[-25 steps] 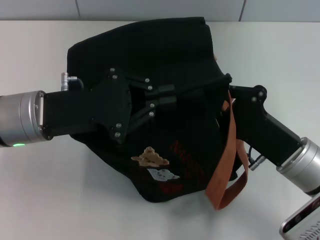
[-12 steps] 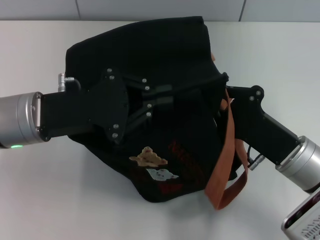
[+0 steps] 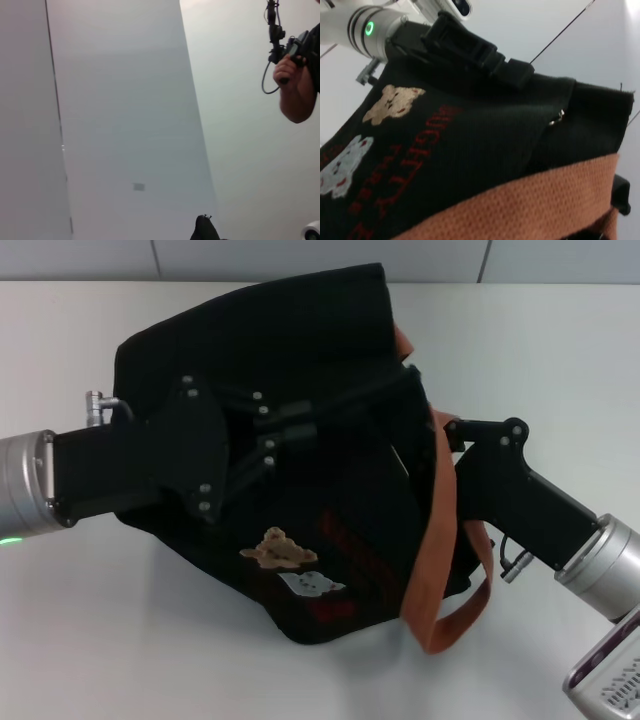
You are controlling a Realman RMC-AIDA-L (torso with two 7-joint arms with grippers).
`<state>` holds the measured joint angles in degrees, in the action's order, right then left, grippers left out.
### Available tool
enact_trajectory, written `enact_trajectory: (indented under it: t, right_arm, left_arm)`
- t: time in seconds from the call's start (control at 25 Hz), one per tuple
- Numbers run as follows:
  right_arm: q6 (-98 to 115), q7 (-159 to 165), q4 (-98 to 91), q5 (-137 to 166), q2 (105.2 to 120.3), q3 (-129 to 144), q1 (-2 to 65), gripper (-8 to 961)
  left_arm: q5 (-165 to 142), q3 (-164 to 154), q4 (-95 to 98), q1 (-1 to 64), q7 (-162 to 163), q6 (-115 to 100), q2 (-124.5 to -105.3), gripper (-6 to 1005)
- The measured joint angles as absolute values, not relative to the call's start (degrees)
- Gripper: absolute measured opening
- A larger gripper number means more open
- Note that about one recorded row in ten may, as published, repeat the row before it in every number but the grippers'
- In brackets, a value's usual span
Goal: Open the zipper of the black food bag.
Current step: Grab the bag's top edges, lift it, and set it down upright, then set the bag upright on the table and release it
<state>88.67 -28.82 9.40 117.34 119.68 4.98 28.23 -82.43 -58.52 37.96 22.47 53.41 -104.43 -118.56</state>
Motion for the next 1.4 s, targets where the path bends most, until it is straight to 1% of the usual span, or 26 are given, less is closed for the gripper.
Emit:
enact_trajectory:
  t: [0.24,0.88,1.12,1.32,1.4]
  right_arm:
    - [86.52,-28.76,9.26,117.23,119.71,4.88,27.65,-3]
    - [85.69,-27.36,6.63,116.82,119.55,0.04,23.0,-1]
    - [85.68,-25.48,6.15,116.8,119.5,-0.63,22.85,-1]
    - [86.21,-21.91,6.17,116.8,119.53,-2.18,23.23,0]
    - [86.76,-19.72,6.26,116.8,119.55,-4.21,23.33,18]
  left_arm:
    - [-82.43,-55.47,37.97,21.03,53.32,-105.21,-118.54,87]
    - [-82.61,-50.98,37.97,15.18,52.09,-105.95,-118.3,87]
    - [-82.84,-50.0,37.4,13.76,51.15,-106.13,-118.26,88]
    - [-82.88,-50.01,35.04,13.56,49.6,-106.03,-117.76,89]
    - [-82.92,-49.99,34.48,13.37,49.16,-105.67,-117.67,89]
